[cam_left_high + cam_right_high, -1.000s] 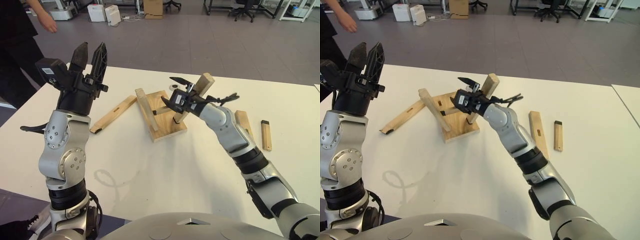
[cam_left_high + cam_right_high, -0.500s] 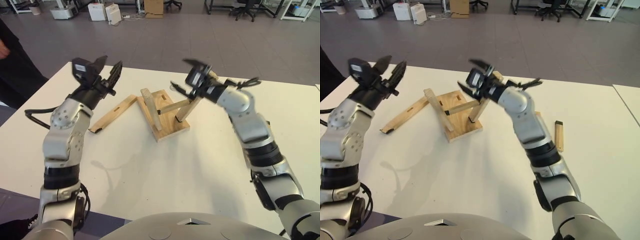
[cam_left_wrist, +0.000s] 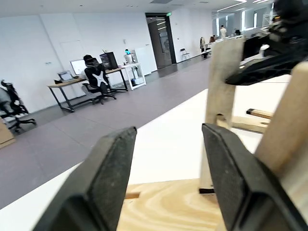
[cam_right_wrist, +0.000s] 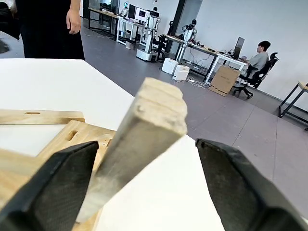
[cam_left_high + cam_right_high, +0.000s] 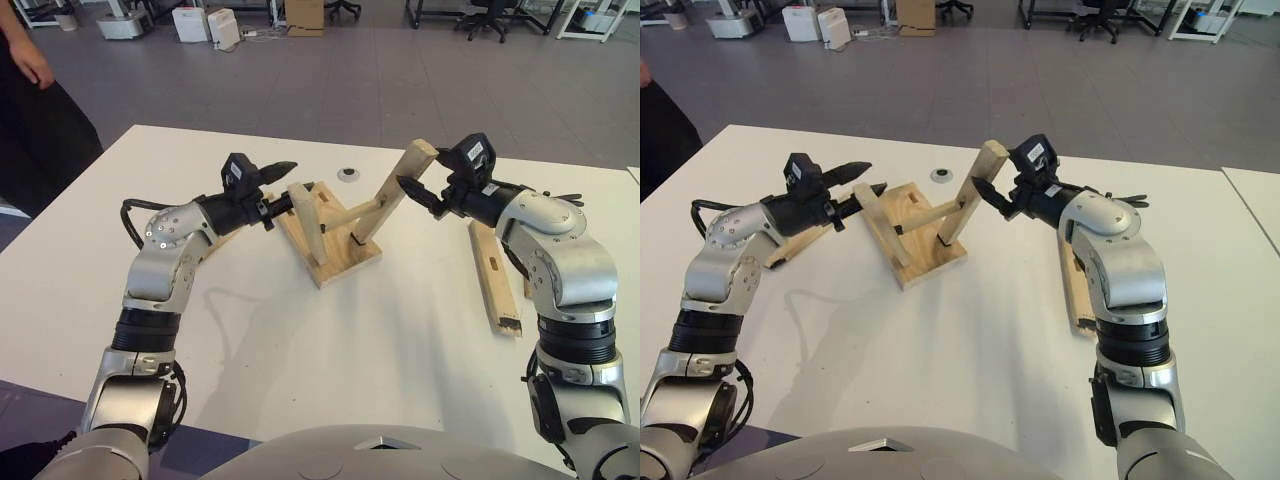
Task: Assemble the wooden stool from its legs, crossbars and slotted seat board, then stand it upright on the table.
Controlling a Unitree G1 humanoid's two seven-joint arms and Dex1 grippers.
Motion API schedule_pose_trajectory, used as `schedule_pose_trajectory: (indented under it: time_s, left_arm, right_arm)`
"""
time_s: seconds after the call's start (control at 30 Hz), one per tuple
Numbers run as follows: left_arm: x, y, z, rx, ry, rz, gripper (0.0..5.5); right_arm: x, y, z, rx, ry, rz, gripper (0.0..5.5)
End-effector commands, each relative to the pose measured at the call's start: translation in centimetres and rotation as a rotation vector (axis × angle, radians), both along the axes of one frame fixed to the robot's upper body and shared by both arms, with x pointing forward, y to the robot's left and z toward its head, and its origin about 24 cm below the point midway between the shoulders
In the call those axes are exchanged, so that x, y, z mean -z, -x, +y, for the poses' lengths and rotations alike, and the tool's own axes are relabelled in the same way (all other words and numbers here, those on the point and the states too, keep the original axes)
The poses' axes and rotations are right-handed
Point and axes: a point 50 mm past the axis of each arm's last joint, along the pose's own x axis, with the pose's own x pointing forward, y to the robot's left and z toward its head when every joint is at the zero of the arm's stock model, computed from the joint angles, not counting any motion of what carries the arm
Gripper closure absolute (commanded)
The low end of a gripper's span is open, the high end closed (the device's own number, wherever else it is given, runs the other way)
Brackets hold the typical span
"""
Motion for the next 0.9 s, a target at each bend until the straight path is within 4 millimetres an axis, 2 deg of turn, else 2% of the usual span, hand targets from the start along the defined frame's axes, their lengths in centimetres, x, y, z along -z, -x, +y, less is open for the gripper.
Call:
schedule_pose_trajectory:
  time_s: [0.03,0.1,0.17,0.23,0.27,0.33,0.4,0.47,0.57,0.67,0.7,0.8,0.9]
  left_arm:
    - [-0.2,3.9,-2.0,0.146,0.01,0.081,3.01]
    - [-0.7,5.0,-3.2,0.181,0.039,0.093,3.01]
    - [-1.1,4.8,-3.5,0.15,0.079,0.087,3.01]
    - [-1.5,3.4,-2.3,0.046,0.101,0.046,3.01]
    - [-1.7,2.1,-0.6,-0.046,0.097,0.022,3.01]
    - [-1.4,-1.0,4.4,-0.332,0.024,-0.02,3.01]
    - [1.3,-3.4,9.1,-0.589,-0.218,0.03,3.01]
    - [4.4,-4.4,11.1,-0.659,-0.408,0.107,3.01]
    - [7.8,-4.9,10.7,-0.576,-0.578,0.148,3.01]
    - [10.4,-5.4,8.9,-0.442,-0.707,0.121,3.01]
    - [10.8,-5.5,8.4,-0.409,-0.735,0.104,3.01]
    - [11.8,-5.8,6.4,-0.319,-0.781,0.055,3.01]
    - [12.7,-5.6,4.7,-0.243,-0.8,0.013,3.01]
  right_arm:
    - [-0.2,-2.0,-1.2,0.078,-0.002,-0.029,1.72]
    - [-0.3,-2.9,-2.0,0.115,0.023,-0.051,1.72]
    - [-1.2,-3.7,-2.7,0.148,0.025,-0.101,1.72]
    - [-2.4,-4.2,-3.3,0.162,-0.018,-0.152,1.72]
    - [-3.2,-4.1,-3.5,0.136,-0.075,-0.171,1.72]
    - [-4.0,-3.7,-4.0,0.09,-0.179,-0.162,1.72]
    - [-2.0,-2.8,-5.2,0.086,-0.157,-0.058,1.72]
    - [1.8,-1.7,-5.9,0.121,-0.09,0.094,1.72]
    - [7.0,0.0,-5.5,0.14,0.064,0.249,1.72]
    - [11.8,2.3,-3.4,0.114,0.202,0.365,1.72]
    - [12.8,3.0,-2.7,0.101,0.234,0.384,1.72]
    - [14.4,4.2,-0.1,0.047,0.234,0.414,1.72]
    - [14.9,4.4,0.8,0.044,0.237,0.412,1.72]
